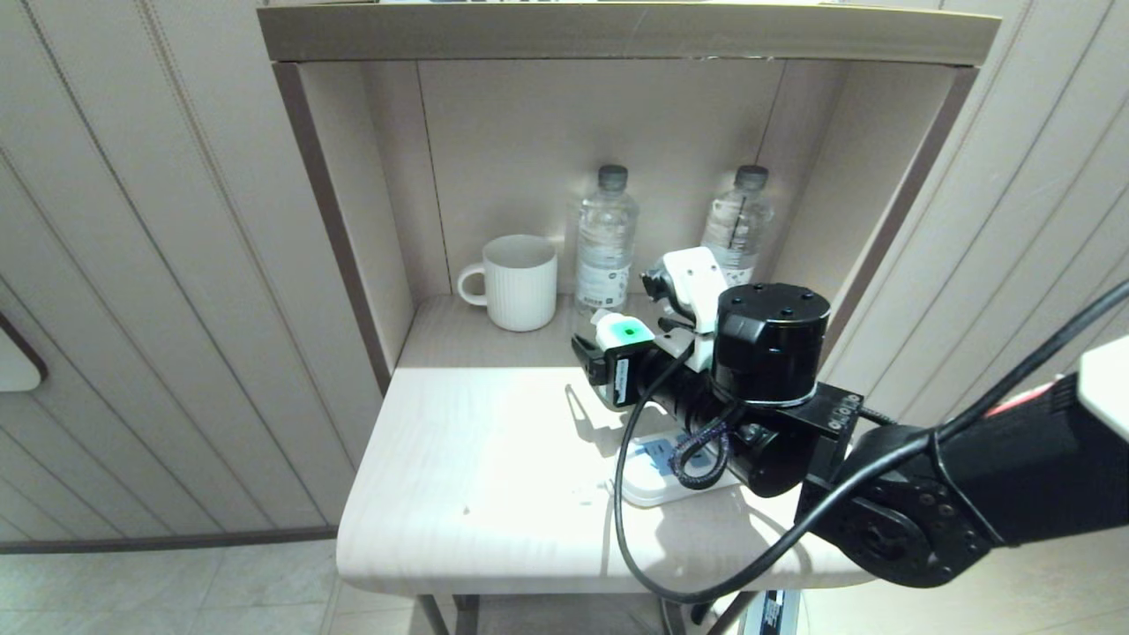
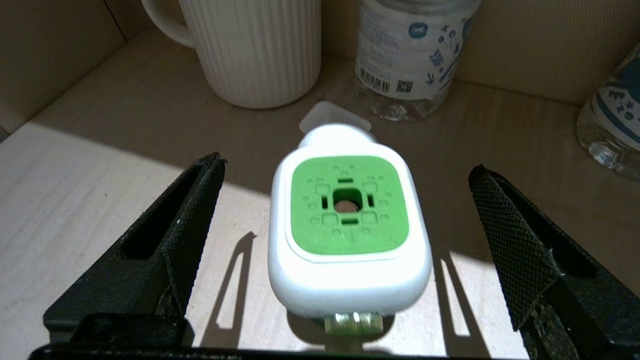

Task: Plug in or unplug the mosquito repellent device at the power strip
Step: Pick up the mosquito repellent liquid

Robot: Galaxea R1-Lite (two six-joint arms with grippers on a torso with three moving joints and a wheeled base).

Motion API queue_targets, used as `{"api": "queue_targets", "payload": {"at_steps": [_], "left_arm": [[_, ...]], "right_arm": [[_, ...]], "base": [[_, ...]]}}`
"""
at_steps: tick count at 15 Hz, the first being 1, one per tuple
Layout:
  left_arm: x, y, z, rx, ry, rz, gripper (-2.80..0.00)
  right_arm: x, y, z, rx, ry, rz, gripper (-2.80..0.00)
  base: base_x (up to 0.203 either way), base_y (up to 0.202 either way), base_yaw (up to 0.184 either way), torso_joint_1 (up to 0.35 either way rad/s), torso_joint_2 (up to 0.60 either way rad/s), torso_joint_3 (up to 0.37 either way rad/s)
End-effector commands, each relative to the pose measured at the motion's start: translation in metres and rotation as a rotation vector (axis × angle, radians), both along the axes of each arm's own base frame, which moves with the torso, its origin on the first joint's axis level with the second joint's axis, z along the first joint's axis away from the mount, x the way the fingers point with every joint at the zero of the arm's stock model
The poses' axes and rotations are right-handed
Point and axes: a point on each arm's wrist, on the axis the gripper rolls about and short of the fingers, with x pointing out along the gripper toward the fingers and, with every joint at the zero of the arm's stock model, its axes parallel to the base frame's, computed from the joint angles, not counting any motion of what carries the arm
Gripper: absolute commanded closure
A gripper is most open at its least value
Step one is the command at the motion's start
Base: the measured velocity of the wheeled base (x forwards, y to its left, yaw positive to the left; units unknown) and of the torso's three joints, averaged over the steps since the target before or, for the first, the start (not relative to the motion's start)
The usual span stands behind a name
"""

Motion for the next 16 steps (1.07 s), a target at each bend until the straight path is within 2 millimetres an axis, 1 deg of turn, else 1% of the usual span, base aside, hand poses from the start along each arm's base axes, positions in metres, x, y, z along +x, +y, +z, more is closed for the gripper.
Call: {"api": "queue_targets", "payload": {"at_steps": [1,2,5,10,13,16], "left_arm": [[0.000,0.000,0.000,0.000,0.001,0.001,0.00],[0.000,0.000,0.000,0.000,0.002,0.001,0.00],[0.000,0.000,0.000,0.000,0.001,0.001,0.00],[0.000,0.000,0.000,0.000,0.002,-0.001,0.00],[0.000,0.000,0.000,0.000,0.002,-0.001,0.00],[0.000,0.000,0.000,0.000,0.002,0.001,0.00]], "right_arm": [[0.008,0.006,-0.012,0.007,-0.017,0.000,-2.80],[0.010,0.009,-0.016,0.004,-0.018,0.000,-2.80],[0.015,0.011,-0.021,0.002,-0.017,-0.005,-2.80],[0.016,0.009,-0.020,-0.004,-0.049,-0.012,-2.80],[0.021,0.012,-0.027,-0.004,-0.079,-0.018,-2.80],[0.021,0.014,-0.027,-0.001,-0.081,-0.019,-2.80]], "base": [[0.000,0.000,0.000,0.000,0.00,0.000],[0.000,0.000,0.000,0.000,0.00,0.000],[0.000,0.000,0.000,0.000,0.00,0.000],[0.000,0.000,0.000,0.000,0.00,0.000],[0.000,0.000,0.000,0.000,0.00,0.000],[0.000,0.000,0.000,0.000,0.00,0.000]]}}
